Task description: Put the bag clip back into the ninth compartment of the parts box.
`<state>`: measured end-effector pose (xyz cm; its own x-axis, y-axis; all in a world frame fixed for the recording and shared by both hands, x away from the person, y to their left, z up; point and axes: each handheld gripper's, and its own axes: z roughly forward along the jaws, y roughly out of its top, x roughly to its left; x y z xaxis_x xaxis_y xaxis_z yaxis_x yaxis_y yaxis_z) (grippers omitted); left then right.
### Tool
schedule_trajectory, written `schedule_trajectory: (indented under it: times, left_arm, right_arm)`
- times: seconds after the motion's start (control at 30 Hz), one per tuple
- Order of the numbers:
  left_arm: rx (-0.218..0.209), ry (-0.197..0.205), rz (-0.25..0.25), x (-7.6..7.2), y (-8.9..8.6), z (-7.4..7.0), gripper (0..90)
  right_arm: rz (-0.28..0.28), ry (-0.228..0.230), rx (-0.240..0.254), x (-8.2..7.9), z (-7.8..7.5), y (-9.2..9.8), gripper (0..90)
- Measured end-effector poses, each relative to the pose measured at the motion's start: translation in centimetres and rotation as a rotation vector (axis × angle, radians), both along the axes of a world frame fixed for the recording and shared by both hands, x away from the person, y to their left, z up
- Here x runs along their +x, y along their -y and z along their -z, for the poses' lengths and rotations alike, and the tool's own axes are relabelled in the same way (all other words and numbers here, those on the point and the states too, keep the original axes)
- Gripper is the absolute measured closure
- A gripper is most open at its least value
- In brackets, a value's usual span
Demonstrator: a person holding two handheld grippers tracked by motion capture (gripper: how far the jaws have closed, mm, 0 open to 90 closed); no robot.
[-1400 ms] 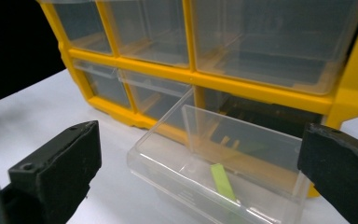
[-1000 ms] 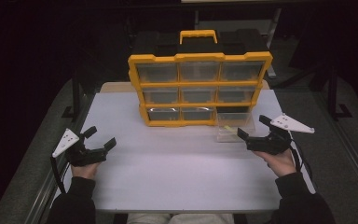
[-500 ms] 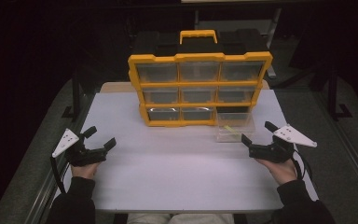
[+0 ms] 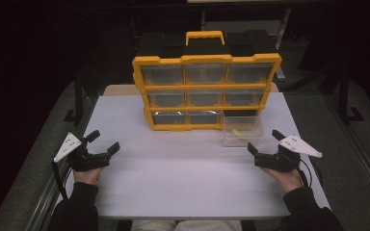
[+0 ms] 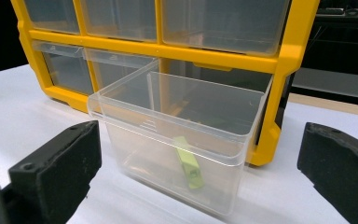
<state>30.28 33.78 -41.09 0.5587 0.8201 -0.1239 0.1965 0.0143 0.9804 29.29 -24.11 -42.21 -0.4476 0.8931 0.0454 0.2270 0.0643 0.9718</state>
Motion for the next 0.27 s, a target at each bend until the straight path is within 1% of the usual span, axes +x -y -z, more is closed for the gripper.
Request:
schedule_trajectory:
  times: [0.2,0.27]
  left_arm:
    - [-0.002,0.003,0.001,-0.04,-0.03,-0.04,0.0]
    - [-0.006,0.003,0.0,-0.03,-0.02,-0.03,0.0]
  right_arm:
    - [-0.004,-0.001,0.005,0.1,0.17,-0.1,0.0]
    - [-0.008,0.003,0.0,0.08,0.15,-0.15,0.0]
